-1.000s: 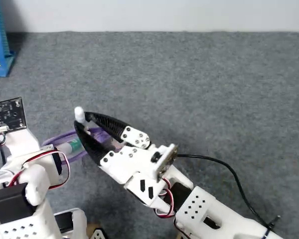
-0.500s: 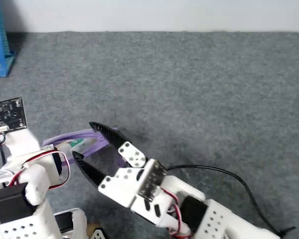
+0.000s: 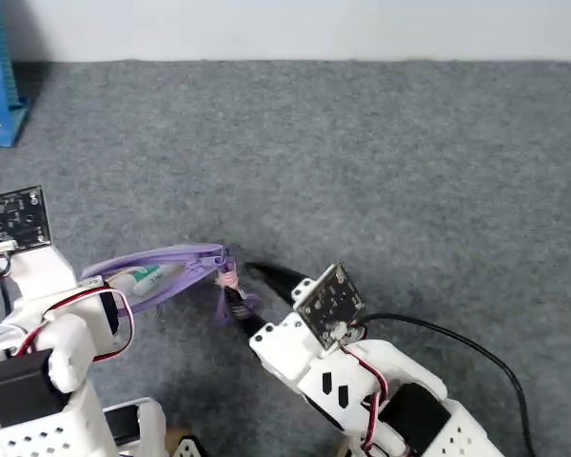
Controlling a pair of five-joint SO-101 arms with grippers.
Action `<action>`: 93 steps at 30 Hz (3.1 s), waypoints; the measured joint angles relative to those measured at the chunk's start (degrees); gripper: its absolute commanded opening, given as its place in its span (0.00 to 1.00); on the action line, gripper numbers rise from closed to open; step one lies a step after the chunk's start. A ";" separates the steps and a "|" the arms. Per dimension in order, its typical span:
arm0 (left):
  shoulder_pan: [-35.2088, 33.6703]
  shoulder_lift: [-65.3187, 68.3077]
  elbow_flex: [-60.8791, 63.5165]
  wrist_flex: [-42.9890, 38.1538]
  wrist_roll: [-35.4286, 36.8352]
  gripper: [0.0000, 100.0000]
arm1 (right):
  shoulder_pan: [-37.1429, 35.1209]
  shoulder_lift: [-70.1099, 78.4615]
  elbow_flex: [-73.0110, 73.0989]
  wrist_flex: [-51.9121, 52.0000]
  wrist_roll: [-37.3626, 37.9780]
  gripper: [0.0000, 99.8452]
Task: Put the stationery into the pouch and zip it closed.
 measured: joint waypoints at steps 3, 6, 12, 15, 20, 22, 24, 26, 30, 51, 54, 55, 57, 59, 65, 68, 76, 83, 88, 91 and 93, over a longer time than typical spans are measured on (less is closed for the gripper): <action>0.00 0.00 0.00 0.00 0.00 0.01 | 0.26 0.79 0.00 1.05 -2.02 0.27; 0.00 0.00 0.00 0.00 0.00 0.01 | 0.26 4.31 0.00 0.09 -3.96 0.27; 0.00 0.00 0.00 0.00 0.00 0.01 | 0.26 15.74 0.00 -9.32 -4.75 0.27; 0.00 0.00 0.00 0.00 0.00 0.01 | 0.53 21.36 0.00 -13.89 -4.75 0.23; 0.00 0.00 0.26 0.00 0.00 0.01 | 3.96 26.46 0.00 -19.34 -4.75 0.04; 0.00 0.00 0.26 0.00 0.00 0.01 | 5.54 26.46 0.00 -19.78 -4.75 0.06; 0.00 0.00 0.26 0.00 0.00 0.01 | 6.15 26.29 0.00 -19.78 -4.75 0.03; 0.00 0.00 0.26 0.00 0.00 0.01 | 6.51 24.79 0.00 -19.25 -4.75 0.01; 0.00 0.00 0.26 0.00 0.00 0.01 | 6.68 18.90 0.00 -15.65 -4.57 0.01; 14.68 0.79 3.08 -21.45 -2.37 0.13 | 1.58 -6.86 -0.09 21.10 4.92 0.01; 22.77 0.79 7.21 -27.96 -2.81 0.16 | 1.32 -5.98 -0.97 24.62 4.92 0.01; 25.05 0.26 8.53 -30.24 -2.90 0.17 | 1.32 -5.98 -2.02 25.67 4.92 0.01; 28.92 0.09 11.43 -34.81 -3.08 0.18 | 1.14 -6.24 -4.40 27.78 4.92 0.01; 32.53 0.62 14.07 -38.33 -2.90 0.20 | 1.14 -6.59 -6.07 29.71 4.92 0.01; 39.74 0.70 15.12 -44.22 -3.08 0.21 | 1.14 -8.35 -7.21 34.55 4.92 0.01; 42.46 0.70 15.12 -45.10 -3.08 0.21 | 1.14 -14.24 -7.30 36.75 4.92 0.01; 47.74 -2.20 15.03 -40.97 -3.08 0.21 | 2.90 -20.13 -7.30 41.76 4.92 0.01; 49.93 -13.98 9.14 -29.36 -3.08 0.21 | 7.38 -20.22 -7.30 38.42 5.01 0.01; 49.93 -18.99 6.33 -24.35 -3.08 0.21 | 7.21 -20.13 -7.30 35.43 4.92 0.01; 49.93 -19.43 6.33 -23.21 -5.27 0.21 | 7.21 -20.13 -7.30 33.41 4.40 0.01; 49.93 -19.43 6.42 -21.98 -7.30 0.21 | 7.21 -20.13 -7.30 32.88 4.40 0.01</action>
